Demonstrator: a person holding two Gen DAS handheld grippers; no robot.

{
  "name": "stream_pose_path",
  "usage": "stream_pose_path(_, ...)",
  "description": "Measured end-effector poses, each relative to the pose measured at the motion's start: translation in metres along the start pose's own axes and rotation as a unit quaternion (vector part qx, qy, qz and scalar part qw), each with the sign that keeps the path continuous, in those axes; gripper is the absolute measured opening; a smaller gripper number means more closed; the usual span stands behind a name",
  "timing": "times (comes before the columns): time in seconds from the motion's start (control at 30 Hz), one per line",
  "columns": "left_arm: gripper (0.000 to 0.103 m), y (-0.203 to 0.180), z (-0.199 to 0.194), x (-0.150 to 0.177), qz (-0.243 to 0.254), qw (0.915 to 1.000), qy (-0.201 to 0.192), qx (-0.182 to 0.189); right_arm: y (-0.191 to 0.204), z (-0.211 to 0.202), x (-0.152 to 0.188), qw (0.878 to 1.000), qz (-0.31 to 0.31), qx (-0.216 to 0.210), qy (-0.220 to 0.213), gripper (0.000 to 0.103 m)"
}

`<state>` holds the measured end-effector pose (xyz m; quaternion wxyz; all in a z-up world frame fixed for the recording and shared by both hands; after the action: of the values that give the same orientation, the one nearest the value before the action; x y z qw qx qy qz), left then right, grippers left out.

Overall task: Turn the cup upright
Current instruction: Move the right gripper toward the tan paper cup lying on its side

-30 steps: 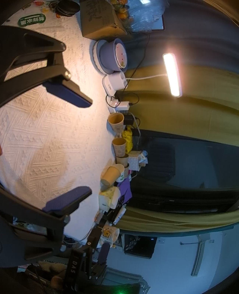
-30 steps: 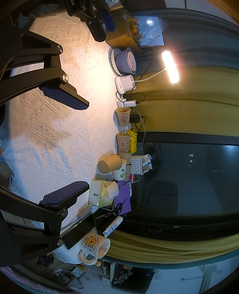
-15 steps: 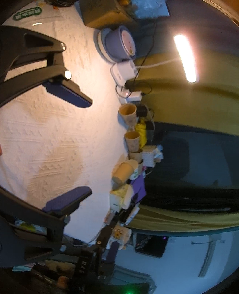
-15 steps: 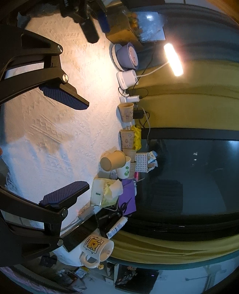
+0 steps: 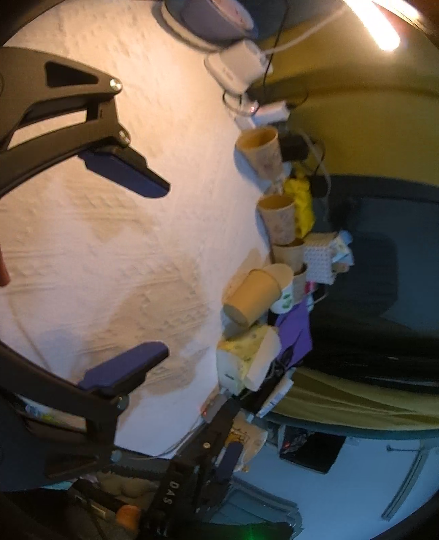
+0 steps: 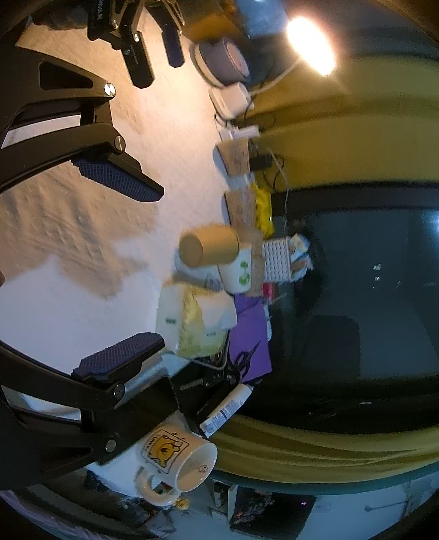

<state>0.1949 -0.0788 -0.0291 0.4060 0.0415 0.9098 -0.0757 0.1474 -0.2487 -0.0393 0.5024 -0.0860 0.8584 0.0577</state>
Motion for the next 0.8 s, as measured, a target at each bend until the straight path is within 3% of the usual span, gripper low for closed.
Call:
stream_pose_path(0.3,0.088,-0.011,0.075,-0.042,-0.004,0.9987,0.046,0.023,-0.035,0.059,-0.029,1.0,-0.002,0.01,0.021,0.082)
stream_pose_path(0.8,0.088,-0.026,0.171,-0.091,-0.038,0.9953,0.073,0.052,-0.078,0.124,-0.051,0.999,0.015,0.023,0.043,0.082)
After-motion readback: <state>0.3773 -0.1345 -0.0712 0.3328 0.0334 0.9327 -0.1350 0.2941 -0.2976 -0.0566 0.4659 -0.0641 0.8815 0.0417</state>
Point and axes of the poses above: each gripper's, at about its wrist camera, not at the fingertips, and z roughly the way its jaws point, y to its left, x to its underside, the point moved 1 cm from there along z, roughly the way its jaws point, and after that the axes turned 2 degrees about z, right-handed, at the moved point
